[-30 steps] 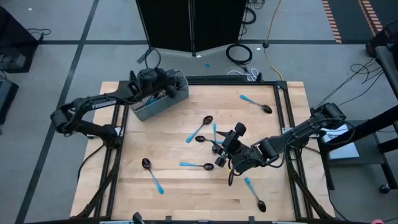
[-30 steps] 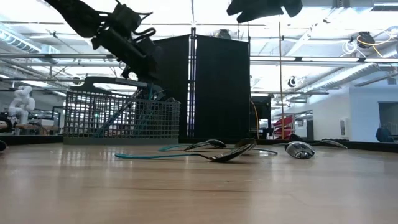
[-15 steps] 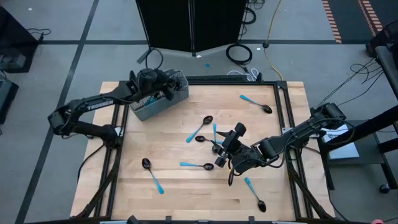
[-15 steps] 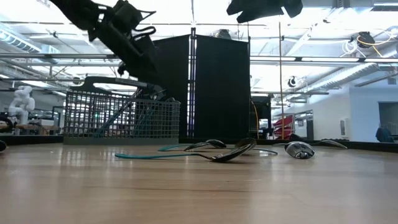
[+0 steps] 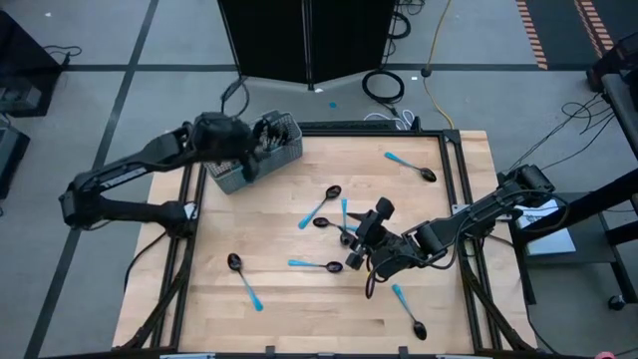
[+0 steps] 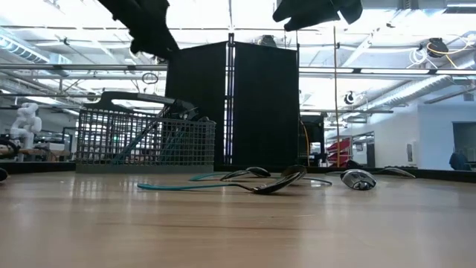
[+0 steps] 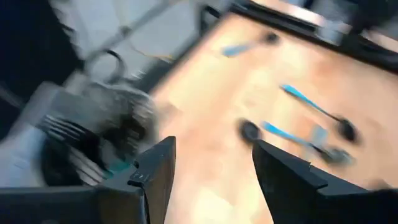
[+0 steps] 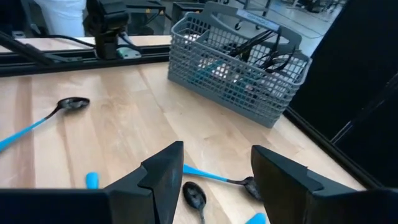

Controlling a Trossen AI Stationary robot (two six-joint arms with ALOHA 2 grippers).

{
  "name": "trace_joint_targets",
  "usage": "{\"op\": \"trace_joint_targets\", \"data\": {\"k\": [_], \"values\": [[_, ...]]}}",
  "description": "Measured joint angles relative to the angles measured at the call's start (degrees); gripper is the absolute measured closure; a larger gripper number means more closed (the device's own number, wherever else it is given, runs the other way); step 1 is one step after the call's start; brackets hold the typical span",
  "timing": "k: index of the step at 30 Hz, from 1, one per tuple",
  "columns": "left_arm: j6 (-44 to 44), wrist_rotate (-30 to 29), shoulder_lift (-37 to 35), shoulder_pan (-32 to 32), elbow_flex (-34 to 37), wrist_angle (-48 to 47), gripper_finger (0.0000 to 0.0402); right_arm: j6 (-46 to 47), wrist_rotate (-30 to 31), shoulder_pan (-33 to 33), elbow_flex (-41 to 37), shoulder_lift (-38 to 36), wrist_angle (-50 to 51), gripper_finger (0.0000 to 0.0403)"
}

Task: Sort silverware
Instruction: Put the blue spoon in the silverware rack

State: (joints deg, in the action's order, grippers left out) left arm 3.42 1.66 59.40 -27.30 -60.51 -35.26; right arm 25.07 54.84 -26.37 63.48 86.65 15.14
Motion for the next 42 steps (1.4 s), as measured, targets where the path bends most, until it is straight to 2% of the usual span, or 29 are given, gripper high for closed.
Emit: {"op": "trace_joint_targets", "data": {"k": [3, 8, 13, 16, 19, 24, 27, 30, 36, 42], "values": [[1.98, 1.17, -1.82, 6.16, 0.90, -3.73, 0.0191, 0.29, -1.19, 0.02, 0.00, 0.02, -0.03, 0.0220], [6.69, -0.48, -2.74, 18.68, 4.94, -2.45, 0.0193, 1.30, -1.24, 0.02, 0.00, 0.02, -0.07, 0.0220], [8.33, -3.94, 0.28, 30.50, 11.67, 9.35, 0.0193, 1.31, -2.42, 0.02, 0.00, 0.02, -0.07, 0.0220], [7.99, -6.73, 5.30, 36.05, 15.47, 17.97, 0.0194, 1.33, -5.54, -0.28, -0.02, -0.52, 0.55, 0.0220], [3.72, -9.94, 12.78, 39.04, 17.02, 28.28, 0.0194, 2.93, -8.37, -1.03, -0.02, -2.63, 3.04, 0.0220], [-6.81, -10.70, 27.93, 38.72, 15.07, 40.93, 0.0194, 12.96, -8.29, -3.25, 0.00, -7.53, 10.99, 0.0220], [-10.69, -10.24, 36.70, 35.56, 10.29, 40.64, 0.0194, 17.15, -6.23, -5.06, 0.00, -8.55, 13.36, 0.0220], [-12.86, -6.92, 43.45, 31.58, 4.86, 38.20, 0.0194, 17.81, -5.27, -6.52, 0.00, -8.41, 14.23, 0.0220], [-12.81, 3.75, 49.57, 24.43, -1.80, 37.02, 0.0194, 18.42, -5.41, -8.06, 0.00, -8.02, 15.91, 0.0220], [-12.83, 7.40, 52.27, 22.87, -4.09, 33.93, 0.0194, 17.95, -5.41, -8.63, 0.00, -8.30, 20.99, 0.0220]]}}
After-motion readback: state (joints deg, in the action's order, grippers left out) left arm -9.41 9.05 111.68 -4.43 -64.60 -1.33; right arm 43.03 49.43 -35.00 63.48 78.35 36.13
